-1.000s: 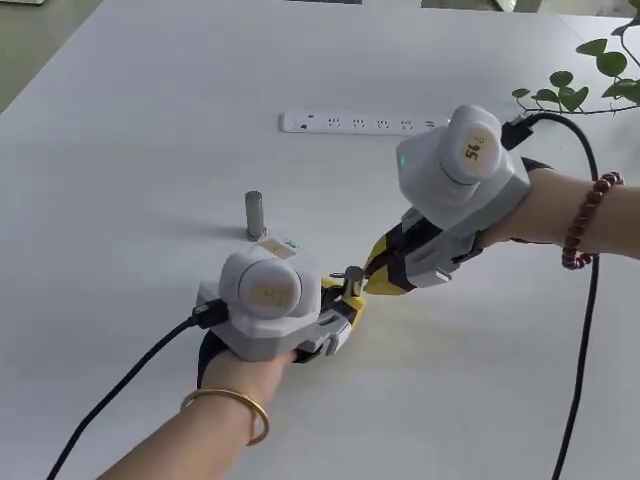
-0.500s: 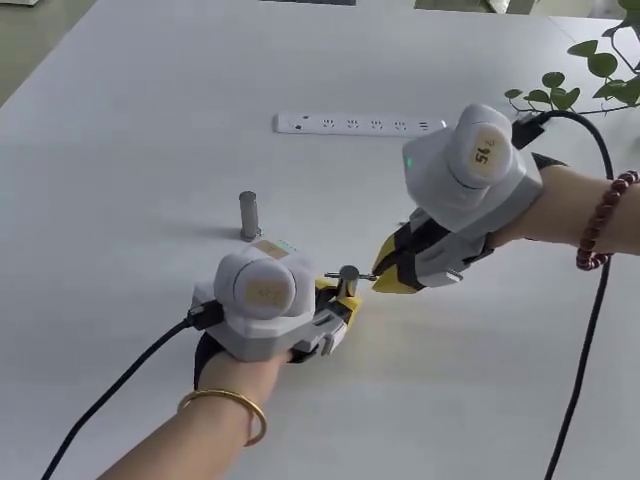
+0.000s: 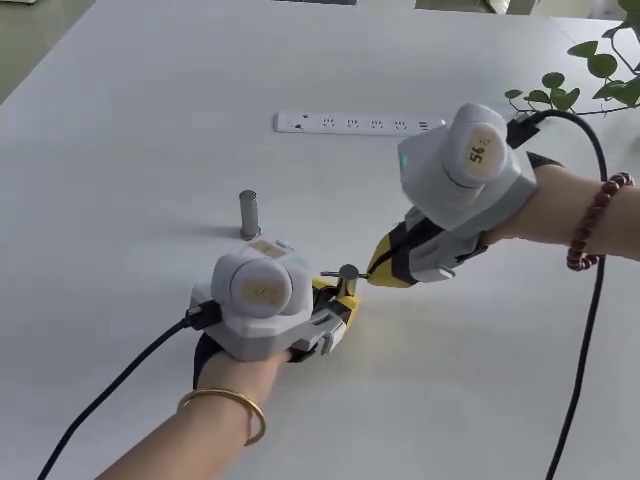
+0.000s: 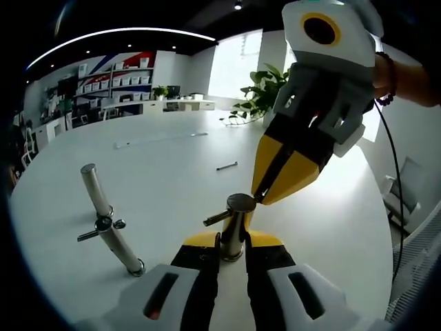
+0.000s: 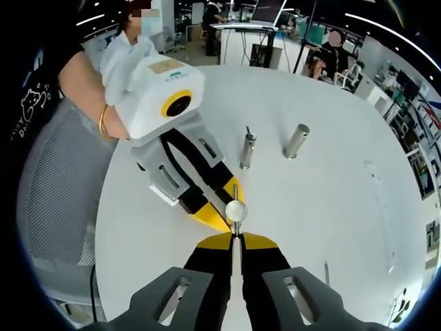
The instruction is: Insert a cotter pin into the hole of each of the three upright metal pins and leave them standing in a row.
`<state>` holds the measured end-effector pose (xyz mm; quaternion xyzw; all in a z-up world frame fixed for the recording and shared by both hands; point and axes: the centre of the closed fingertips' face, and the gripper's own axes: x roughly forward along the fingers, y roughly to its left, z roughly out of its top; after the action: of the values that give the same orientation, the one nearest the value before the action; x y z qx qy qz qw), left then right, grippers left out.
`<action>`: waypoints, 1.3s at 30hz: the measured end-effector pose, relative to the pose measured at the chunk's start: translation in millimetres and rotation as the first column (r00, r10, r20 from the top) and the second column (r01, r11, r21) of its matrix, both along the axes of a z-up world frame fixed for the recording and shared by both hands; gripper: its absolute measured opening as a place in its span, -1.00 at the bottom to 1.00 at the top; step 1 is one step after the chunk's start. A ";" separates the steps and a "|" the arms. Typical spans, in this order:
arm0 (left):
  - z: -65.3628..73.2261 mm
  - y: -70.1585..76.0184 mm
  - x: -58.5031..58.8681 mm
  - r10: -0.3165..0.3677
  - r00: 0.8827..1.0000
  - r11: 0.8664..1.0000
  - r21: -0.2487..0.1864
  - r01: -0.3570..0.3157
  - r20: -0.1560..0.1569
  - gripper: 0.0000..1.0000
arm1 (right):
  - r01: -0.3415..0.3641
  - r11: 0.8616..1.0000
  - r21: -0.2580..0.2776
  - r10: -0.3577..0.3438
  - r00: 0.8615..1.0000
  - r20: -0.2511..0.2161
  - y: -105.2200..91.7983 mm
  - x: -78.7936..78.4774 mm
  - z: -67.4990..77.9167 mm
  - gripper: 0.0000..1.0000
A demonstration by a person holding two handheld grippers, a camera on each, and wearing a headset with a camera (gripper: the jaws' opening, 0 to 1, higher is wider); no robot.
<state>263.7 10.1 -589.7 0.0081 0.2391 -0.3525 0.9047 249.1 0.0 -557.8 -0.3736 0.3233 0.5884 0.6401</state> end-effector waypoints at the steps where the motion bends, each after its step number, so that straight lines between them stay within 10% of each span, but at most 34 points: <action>1: -0.1 0.0 -0.1 0.002 1.000 1.000 -0.002 -0.002 0.000 -0.75 | -0.003 1.000 -0.001 0.003 1.000 0.002 0.2 -0.5 -0.2 -1.00; 14: -1.9 0.4 1.0 0.023 1.000 0.999 -0.023 -0.023 -0.006 -0.75 | -0.046 0.999 0.002 0.046 0.998 0.045 5.8 5.0 -3.7 -1.00; 39: -4.3 0.5 0.1 0.034 0.999 0.999 -0.020 -0.034 -0.018 -0.75 | 0.069 0.992 0.107 -0.065 0.997 -0.046 22.0 5.3 -4.6 -0.79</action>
<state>263.8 10.6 -593.9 -0.0085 0.2437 -0.3396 0.9084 254.4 22.0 -562.4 -0.3147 0.3165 0.5911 0.6719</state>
